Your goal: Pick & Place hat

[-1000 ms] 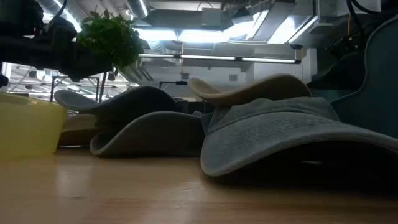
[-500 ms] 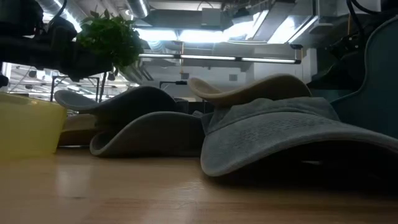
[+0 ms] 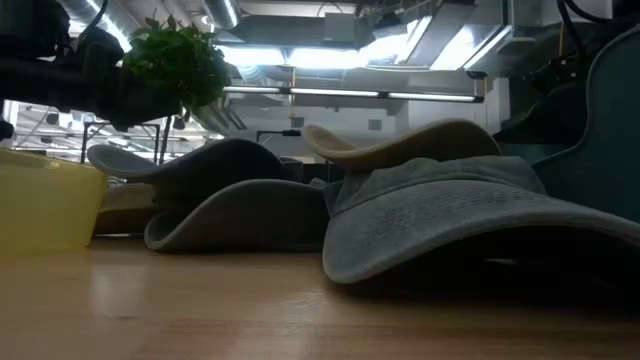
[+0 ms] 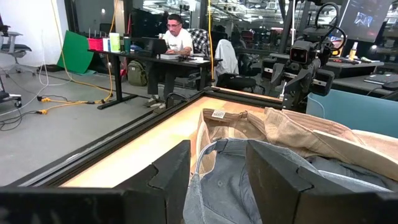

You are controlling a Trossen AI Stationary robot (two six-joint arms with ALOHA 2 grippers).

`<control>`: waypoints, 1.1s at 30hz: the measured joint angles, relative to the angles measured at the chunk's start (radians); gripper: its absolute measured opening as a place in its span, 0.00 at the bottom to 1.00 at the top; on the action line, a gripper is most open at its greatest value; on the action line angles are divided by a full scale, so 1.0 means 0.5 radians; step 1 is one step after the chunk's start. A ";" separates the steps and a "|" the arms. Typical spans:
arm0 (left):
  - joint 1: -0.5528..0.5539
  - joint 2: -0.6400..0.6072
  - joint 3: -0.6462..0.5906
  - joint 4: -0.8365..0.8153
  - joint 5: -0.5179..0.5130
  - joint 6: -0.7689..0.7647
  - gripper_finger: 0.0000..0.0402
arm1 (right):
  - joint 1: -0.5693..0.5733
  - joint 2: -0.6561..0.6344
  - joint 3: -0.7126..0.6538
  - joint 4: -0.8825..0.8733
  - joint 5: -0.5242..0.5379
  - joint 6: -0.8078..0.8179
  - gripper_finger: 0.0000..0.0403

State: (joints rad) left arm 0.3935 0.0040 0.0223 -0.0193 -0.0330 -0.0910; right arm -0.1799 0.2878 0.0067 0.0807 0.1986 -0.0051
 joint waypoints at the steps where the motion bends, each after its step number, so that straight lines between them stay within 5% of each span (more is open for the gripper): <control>1: 0.000 0.000 -0.001 0.000 0.000 0.000 0.37 | -0.001 0.000 0.000 0.000 0.000 0.000 0.42; 26: 0.000 0.001 -0.001 0.000 0.000 0.000 0.38 | -0.002 0.000 0.000 -0.005 -0.001 0.007 0.42; 33: -0.001 0.000 0.000 0.000 0.000 0.000 0.38 | -0.053 0.018 -0.001 -0.037 0.141 0.264 0.42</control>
State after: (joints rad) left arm 0.3931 0.0042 0.0222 -0.0193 -0.0328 -0.0910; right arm -0.2062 0.2968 0.0063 0.0624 0.2691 0.1269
